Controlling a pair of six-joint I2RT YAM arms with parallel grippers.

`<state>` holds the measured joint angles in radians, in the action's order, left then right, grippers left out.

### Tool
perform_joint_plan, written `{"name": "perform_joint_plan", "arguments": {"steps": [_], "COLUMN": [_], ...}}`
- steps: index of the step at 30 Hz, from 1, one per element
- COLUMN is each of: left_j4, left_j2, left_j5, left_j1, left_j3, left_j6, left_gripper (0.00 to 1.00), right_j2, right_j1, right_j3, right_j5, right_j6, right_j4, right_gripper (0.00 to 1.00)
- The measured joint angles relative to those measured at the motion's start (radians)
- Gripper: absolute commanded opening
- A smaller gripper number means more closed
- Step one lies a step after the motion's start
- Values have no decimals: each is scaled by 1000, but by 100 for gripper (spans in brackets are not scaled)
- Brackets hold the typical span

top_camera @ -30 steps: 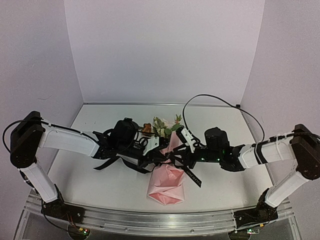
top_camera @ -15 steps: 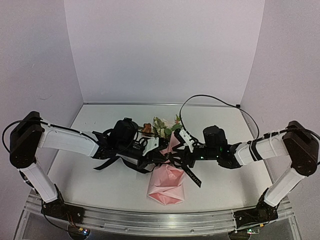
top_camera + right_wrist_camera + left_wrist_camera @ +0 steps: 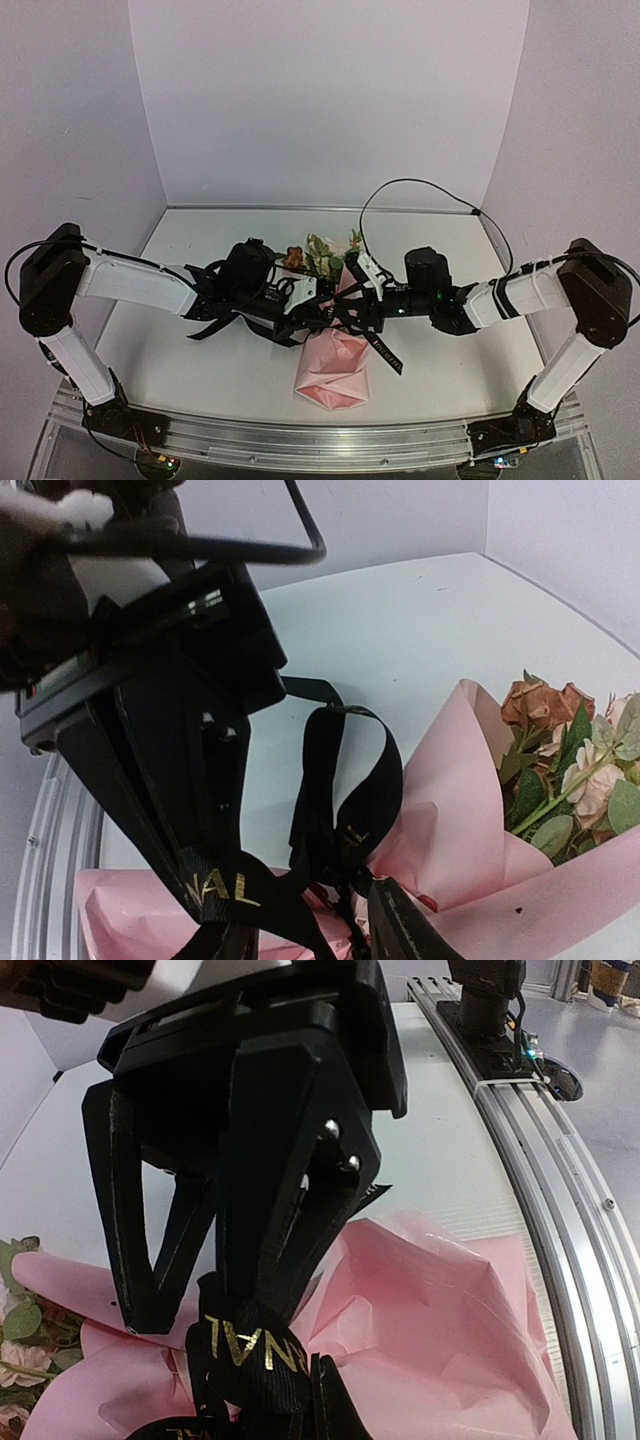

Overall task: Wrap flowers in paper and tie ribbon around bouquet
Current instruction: Pass from the left arm to the right, then cross the ribbon over the folded bouquet.

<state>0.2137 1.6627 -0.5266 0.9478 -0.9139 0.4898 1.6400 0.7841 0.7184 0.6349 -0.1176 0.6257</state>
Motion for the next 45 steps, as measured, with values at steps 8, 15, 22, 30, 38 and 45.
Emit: {"name": "perform_joint_plan", "arguments": {"steps": [8,15,22,30,38,45], "left_j4": [22,47,64,20,-115,-249], "left_j2": [0,-16,-117,-126,76,89], "left_j5": [23,45,80,88,77,84], "left_j1": [0,-3,-9,-112,-184,-143], "left_j3": [8,30,63,-43,-266,-262], "left_j6": [-21,-63,-130,-249,-252,-225], "left_gripper": [15,40,40,34,29,26], "right_j2": [2,-72,-182,-191,-140,-129], "right_j1": [0,3,59,137,154,159], "right_j3": [-4,-60,-55,7,131,172], "right_j5": [5,-65,-165,-297,-409,-463], "right_j6": [102,195,214,282,468,590], "right_j4": [36,-18,-217,-504,-650,-722], "right_gripper": [0,0,0,0,0,0]}}
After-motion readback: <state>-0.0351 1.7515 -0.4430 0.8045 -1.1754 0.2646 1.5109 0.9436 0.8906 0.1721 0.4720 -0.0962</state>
